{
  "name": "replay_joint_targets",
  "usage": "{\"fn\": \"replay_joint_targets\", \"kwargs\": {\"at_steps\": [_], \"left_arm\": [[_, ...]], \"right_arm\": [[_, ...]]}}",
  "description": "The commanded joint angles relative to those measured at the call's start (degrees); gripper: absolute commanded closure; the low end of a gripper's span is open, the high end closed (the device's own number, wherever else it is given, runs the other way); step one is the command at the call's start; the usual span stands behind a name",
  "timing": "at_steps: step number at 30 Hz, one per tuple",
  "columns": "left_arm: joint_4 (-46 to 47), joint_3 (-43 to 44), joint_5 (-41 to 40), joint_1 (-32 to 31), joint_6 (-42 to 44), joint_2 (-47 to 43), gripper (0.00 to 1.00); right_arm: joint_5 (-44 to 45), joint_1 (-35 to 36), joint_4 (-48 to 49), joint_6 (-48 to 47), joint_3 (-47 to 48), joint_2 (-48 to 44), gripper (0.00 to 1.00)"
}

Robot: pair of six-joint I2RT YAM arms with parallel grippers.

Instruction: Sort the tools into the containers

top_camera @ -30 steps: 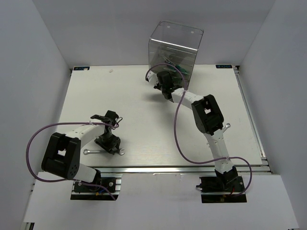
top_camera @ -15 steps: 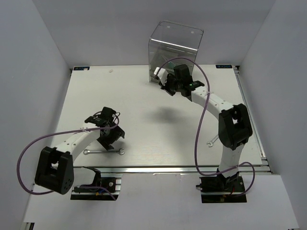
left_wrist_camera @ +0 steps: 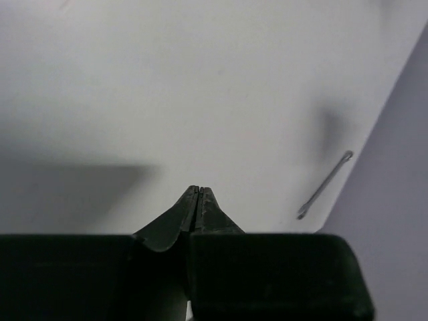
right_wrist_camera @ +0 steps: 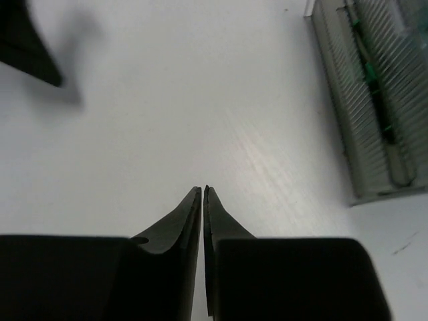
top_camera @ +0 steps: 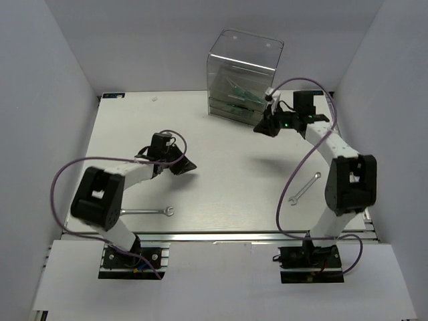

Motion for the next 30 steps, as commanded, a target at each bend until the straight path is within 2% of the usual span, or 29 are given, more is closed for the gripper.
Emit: {"fn": "replay_joint_targets", "kwargs": {"at_steps": [1, 3, 4, 9, 12, 18, 26, 30], "left_arm": [[21.86, 7.39, 9.59, -0.15, -4.86, 9.76, 0.87], [24.7, 12.5, 10.03, -0.86, -6.37, 18.2, 0.81], [26.63, 17.84, 9.69, -1.38, -7.95, 20.75, 0.79], [34.99, 31.58, 7.32, -2.52, -16.47, 36.99, 0.58], [38.43, 40.19, 6.0, -3.4, -22.45, 45.08, 0.52], [38.6, 53.3, 2.39, -5.69, -27.12, 54.25, 0.52], [45.72, 54.63, -4.64, -7.1, -28.88, 58.47, 0.56], [48.0, 55.86, -4.91, -7.36, -29.58, 60.14, 0.57]], "right_arm": [[-6.2, 0.2, 3.64, 4.08, -7.01, -9.62, 0.88], [-4.7, -0.42, 5.13, 6.45, -10.36, -13.93, 0.82], [-4.44, -1.03, 6.1, 7.08, -13.24, -14.99, 0.81], [-3.12, -2.53, 6.37, 8.57, -18.89, -21.23, 0.77], [-2.85, -3.84, 6.37, 8.84, -21.09, -23.35, 0.76], [-3.12, -6.13, 6.63, 9.02, -23.38, -25.55, 0.76], [-3.12, -7.63, 7.07, 8.93, -24.35, -26.34, 0.75], [-3.12, -7.8, 7.25, 8.58, -24.79, -26.16, 0.75]]}}
